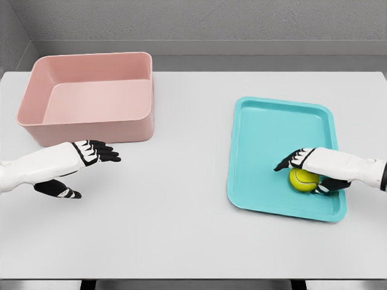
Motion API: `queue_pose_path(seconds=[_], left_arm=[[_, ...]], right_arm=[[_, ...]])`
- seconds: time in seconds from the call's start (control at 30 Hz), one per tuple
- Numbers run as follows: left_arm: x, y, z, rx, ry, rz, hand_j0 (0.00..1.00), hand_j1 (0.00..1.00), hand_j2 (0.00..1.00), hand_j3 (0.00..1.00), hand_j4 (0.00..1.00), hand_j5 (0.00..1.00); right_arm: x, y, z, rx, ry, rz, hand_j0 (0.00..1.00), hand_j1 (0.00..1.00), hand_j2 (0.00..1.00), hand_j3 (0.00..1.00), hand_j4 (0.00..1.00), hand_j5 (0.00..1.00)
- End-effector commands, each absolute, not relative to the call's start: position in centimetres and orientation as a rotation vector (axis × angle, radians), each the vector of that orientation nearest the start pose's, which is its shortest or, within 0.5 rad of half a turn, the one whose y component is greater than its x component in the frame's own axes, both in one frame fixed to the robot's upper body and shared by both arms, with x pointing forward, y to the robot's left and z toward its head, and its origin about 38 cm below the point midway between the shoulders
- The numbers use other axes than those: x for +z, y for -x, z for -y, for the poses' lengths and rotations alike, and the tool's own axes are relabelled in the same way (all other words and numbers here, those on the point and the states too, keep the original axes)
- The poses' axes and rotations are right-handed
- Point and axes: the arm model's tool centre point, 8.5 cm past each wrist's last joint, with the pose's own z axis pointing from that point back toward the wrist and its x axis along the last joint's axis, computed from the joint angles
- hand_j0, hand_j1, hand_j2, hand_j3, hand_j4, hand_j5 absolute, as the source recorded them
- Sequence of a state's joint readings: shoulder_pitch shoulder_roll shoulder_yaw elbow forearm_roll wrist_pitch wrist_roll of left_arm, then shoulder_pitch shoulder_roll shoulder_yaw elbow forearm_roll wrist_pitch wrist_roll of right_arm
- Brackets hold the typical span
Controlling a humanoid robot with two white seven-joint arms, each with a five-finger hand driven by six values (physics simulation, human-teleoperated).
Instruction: Put the tennis from the blue tray into the pink basket with both arms
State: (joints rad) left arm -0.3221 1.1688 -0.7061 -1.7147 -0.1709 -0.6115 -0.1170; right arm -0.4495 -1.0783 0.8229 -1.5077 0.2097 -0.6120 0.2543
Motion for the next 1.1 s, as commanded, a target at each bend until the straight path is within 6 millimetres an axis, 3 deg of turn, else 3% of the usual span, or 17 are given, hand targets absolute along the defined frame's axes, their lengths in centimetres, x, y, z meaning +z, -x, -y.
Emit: queue_pose_path(seconds=[0.0, 0.13, 0.37, 0.67, 1.07], left_arm=[[18.8, -32.9, -33.8, -1.862, -0.162, 1.587, 1.00, 1.00, 1.00, 1.00, 1.00, 1.00], [18.7, -32.9, -33.8, -1.862, -0.159, 1.588, 1.00, 1.00, 1.00, 1.00, 1.00, 1.00], [18.7, -32.8, -33.8, -1.862, -0.159, 1.585, 1.00, 1.00, 1.00, 1.00, 1.00, 1.00], [18.7, -32.8, -33.9, -1.863, -0.160, 1.584, 1.00, 1.00, 1.00, 1.00, 1.00, 1.00], [18.7, -32.9, -33.9, -1.862, -0.161, 1.582, 1.00, 1.00, 1.00, 1.00, 1.00, 1.00]], right_arm=[[14.6, -35.7, 35.7, 1.943, 0.168, 1.351, 0.55, 0.55, 0.55, 0.55, 0.55, 0.55], [14.5, -35.8, 35.5, 1.945, 0.163, 1.351, 0.46, 0.46, 0.46, 0.46, 0.46, 0.46], [16.0, -36.3, 35.3, 1.946, 0.197, 1.390, 0.46, 0.46, 0.46, 0.46, 0.46, 0.46], [20.9, -37.5, 31.8, 1.995, 0.242, 1.569, 0.46, 0.46, 0.46, 0.46, 0.46, 0.46], [21.7, -38.2, 28.8, 1.991, 0.210, 1.672, 0.46, 0.46, 0.46, 0.46, 0.46, 0.46]])
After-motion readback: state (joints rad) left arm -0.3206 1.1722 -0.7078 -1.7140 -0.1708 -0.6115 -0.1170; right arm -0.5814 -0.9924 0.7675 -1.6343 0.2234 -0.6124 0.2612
